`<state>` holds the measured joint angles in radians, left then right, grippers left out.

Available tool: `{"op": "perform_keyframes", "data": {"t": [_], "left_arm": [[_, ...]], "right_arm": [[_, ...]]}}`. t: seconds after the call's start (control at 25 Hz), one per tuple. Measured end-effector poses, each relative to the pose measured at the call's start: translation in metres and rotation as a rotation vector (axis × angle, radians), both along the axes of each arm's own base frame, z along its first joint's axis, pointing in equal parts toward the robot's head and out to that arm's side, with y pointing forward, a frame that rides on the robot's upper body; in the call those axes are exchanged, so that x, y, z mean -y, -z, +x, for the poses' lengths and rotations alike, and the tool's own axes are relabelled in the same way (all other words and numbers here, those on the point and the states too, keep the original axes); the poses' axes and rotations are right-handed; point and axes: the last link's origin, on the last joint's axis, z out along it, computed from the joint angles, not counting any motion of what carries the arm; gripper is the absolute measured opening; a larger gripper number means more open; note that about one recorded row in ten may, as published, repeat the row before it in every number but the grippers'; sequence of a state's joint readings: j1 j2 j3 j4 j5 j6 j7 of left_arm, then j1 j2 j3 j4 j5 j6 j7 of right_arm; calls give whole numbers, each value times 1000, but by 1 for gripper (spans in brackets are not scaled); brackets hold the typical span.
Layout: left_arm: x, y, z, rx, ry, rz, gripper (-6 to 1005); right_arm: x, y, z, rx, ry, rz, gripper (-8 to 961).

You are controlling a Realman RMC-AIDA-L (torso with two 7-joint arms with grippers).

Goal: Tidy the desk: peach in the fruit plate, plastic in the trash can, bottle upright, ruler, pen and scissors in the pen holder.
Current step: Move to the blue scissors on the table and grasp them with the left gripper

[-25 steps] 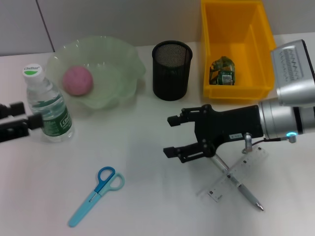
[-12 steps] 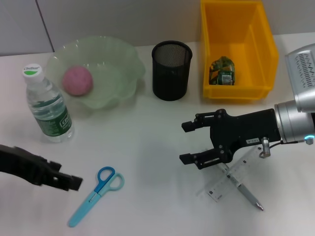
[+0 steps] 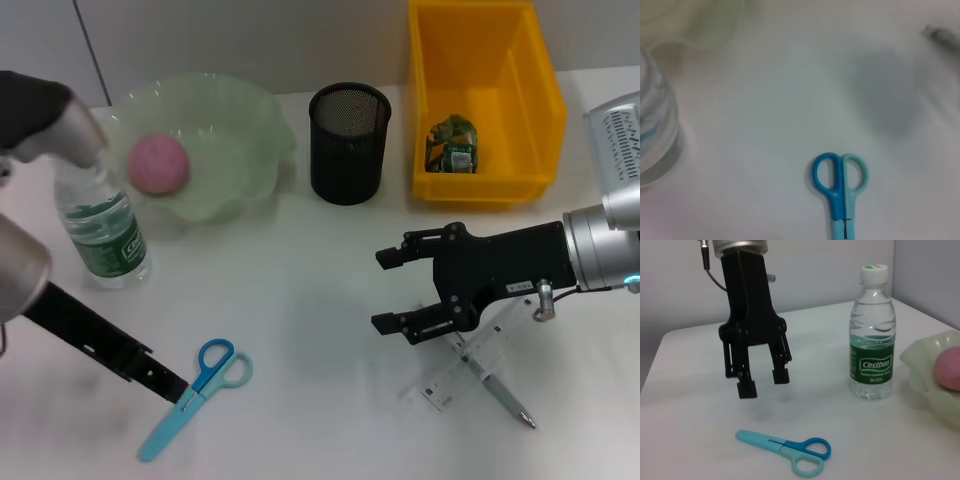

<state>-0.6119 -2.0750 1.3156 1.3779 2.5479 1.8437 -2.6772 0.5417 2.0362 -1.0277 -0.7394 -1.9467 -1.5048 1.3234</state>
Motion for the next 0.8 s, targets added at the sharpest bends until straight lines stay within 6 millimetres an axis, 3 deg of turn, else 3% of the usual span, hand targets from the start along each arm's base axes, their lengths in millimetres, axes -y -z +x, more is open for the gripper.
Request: {"op": "perform_keyframes", "data": {"t": [0.36,0.8], "left_arm": [[-8,30,3,-51,-18,-20,803],[-13,45,4,-48,-38,-34,799]], "right_arm": [[-2,-2,-1,5,-5,4,814],[-5,-2,1,21,3,16,814]]}}
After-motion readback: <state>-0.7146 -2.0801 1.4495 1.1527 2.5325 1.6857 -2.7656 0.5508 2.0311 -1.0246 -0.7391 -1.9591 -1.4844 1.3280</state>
